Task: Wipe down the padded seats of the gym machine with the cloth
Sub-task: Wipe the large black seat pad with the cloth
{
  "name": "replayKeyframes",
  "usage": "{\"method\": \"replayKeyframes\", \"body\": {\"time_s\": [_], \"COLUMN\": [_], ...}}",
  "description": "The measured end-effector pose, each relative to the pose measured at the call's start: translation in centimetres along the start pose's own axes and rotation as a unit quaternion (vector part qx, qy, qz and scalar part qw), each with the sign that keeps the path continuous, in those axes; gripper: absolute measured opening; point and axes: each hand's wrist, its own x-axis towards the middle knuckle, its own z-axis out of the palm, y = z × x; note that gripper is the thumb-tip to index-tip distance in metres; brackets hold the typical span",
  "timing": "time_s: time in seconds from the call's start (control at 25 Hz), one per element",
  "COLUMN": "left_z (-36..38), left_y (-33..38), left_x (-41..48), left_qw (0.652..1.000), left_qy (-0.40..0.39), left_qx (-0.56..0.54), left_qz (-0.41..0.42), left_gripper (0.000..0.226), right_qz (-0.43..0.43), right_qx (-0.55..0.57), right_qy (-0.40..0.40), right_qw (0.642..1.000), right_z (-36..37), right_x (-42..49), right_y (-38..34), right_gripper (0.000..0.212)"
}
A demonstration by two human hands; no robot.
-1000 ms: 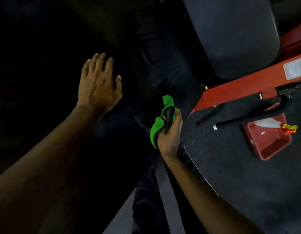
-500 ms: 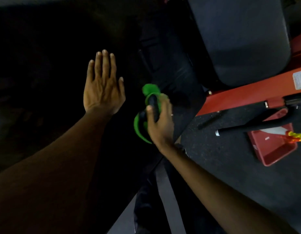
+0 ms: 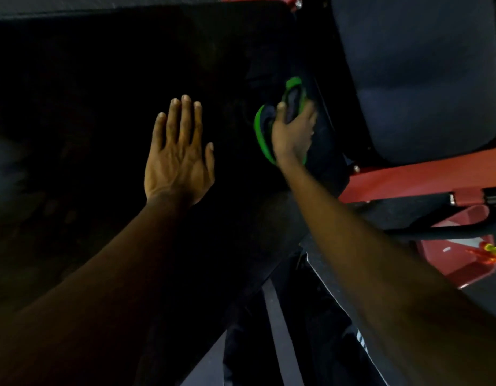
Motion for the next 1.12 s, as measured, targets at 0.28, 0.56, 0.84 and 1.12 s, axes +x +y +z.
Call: {"method": "replayKeyframes", "body": {"time_s": [0.28, 0.56, 0.84, 1.12], "left_z": [-0.1, 0.0, -0.1, 0.0], "left_y": [0.0, 0.0, 0.1, 0.0], "left_x": [0.1, 0.0, 0.1, 0.2], "left_qw": [1.000, 1.000, 1.000, 1.000], "left_qy": [0.004, 0.003, 0.006, 0.004], "left_qx": [-0.012, -0.015, -0.020, -0.021], "left_qz": [-0.003, -0.006, -0.001, -0.006], "left_gripper": [0.067, 0.069, 0.072, 0.071], "right_qz": [-0.199, -0.149, -0.399, -0.268], "right_qx": [0.044, 0.041, 0.041, 0.081], "right_qy": [-0.078, -0.046, -0.103, -0.043], "right_qw": [0.976, 0.987, 0.910, 0.959], "right_z": [1.1, 2.5, 4.0, 5.5], "right_x": [-2.8, 1.2, 0.0, 2.1], "right_y": [-1.1, -6.3, -7.4, -11.7], "right_gripper": [0.056, 0.074, 0.047, 0.050]}}
